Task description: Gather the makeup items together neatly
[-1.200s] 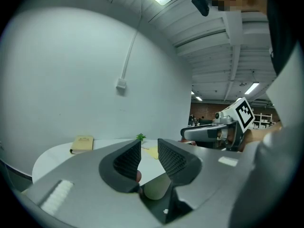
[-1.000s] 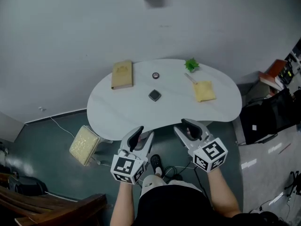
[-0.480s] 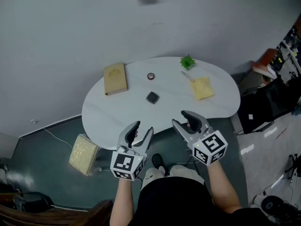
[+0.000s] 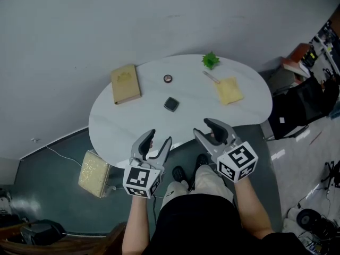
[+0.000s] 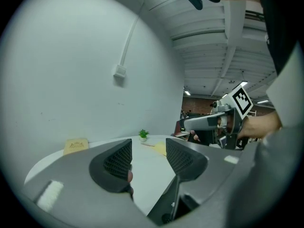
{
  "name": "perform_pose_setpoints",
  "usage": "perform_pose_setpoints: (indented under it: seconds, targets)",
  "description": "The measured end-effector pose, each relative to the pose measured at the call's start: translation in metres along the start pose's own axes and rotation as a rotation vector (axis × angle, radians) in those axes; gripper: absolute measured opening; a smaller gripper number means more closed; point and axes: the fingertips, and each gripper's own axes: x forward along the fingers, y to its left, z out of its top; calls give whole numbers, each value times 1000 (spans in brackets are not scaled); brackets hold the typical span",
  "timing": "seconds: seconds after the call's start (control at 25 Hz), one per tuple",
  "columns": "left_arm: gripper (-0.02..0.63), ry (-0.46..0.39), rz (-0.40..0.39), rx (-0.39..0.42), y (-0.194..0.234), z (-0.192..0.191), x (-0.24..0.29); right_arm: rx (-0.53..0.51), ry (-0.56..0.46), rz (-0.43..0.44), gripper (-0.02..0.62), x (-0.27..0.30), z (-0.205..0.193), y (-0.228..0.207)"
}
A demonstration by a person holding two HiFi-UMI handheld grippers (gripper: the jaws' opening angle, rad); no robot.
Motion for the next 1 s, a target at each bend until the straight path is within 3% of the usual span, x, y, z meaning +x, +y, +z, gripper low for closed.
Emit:
perform_pose_setpoints:
  seconds: [0.4, 1.0]
  targets:
    - [235, 29, 7, -5, 9, -3, 31, 15, 11, 22, 168, 19, 2, -26]
    - [250, 96, 85, -12, 37, 5, 128, 29, 63, 141, 167, 83, 14, -114]
